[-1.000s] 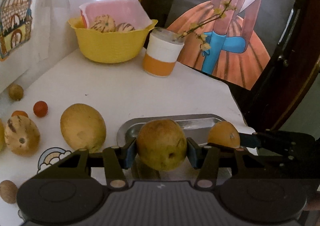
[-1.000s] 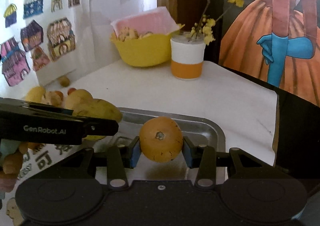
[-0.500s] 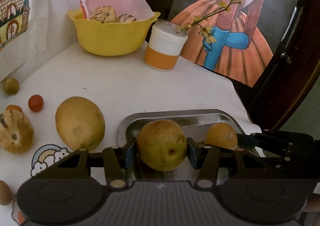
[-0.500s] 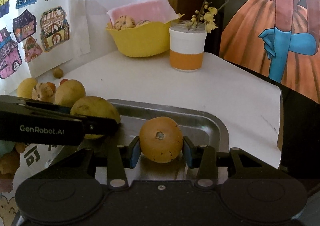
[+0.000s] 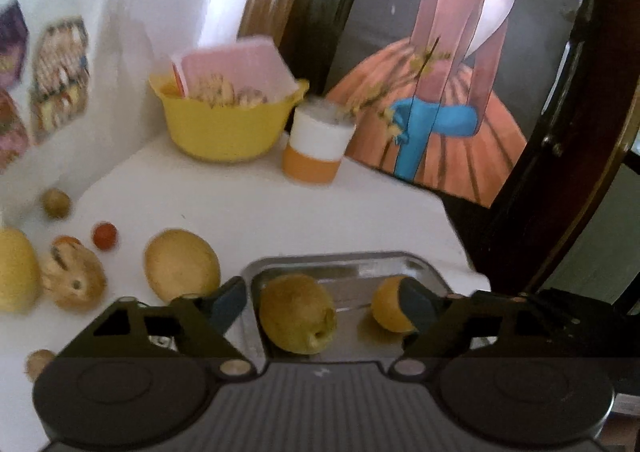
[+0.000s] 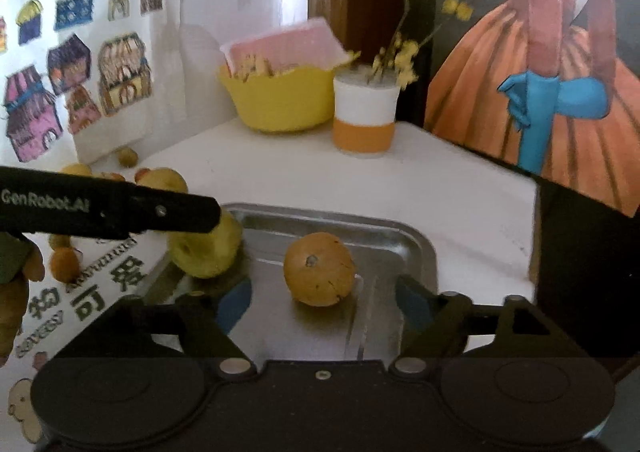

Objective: Organize fruits
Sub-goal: 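Open the left tool to release the pear while the right tool releases the orange, then withdraw both open tools from the tray toward the loose fruits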

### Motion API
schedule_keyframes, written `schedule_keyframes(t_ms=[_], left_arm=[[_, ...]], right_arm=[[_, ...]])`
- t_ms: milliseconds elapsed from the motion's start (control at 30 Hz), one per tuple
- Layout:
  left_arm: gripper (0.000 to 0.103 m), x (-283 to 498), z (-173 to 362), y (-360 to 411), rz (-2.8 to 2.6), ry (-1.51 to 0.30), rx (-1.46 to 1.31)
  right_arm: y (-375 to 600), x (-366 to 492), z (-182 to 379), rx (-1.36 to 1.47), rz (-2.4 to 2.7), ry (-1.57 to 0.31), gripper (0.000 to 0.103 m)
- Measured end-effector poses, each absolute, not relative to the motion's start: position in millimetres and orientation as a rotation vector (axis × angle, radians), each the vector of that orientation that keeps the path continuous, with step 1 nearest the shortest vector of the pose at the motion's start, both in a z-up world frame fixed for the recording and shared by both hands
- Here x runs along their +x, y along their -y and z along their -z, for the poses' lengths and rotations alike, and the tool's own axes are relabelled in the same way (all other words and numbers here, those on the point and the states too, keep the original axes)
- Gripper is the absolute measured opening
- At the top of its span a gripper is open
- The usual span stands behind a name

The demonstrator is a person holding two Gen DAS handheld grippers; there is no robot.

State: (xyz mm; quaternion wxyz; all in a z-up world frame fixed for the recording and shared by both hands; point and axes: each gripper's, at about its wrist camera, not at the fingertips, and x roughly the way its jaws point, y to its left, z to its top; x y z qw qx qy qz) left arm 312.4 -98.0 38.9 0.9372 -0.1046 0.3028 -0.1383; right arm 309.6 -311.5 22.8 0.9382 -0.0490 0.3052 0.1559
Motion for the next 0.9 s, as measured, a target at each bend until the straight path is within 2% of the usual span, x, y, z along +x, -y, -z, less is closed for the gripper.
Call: schedule_keyframes(t_ms=[100, 267, 533, 900], left_arm=[[0.101, 291, -51, 91, 0.272, -0.573, -0.225], [0.102, 252, -68, 80, 0.255, -0.52, -0.23], [0.102, 190, -72, 53, 0.224, -0.501, -0.21], [0.102, 131, -42, 32, 0.195, -0.533, -0.122]], right_arm=[[313, 286, -38, -0.094, -0.303, -0.57, 0.096], [314, 242, -60, -0.073, -0.283, -0.499, 0.102], [309, 163, -73, -0.09, -0.272, -0.457, 0.102], [301, 93, -36, -0.027, -0.232, -0.613, 0.102]])
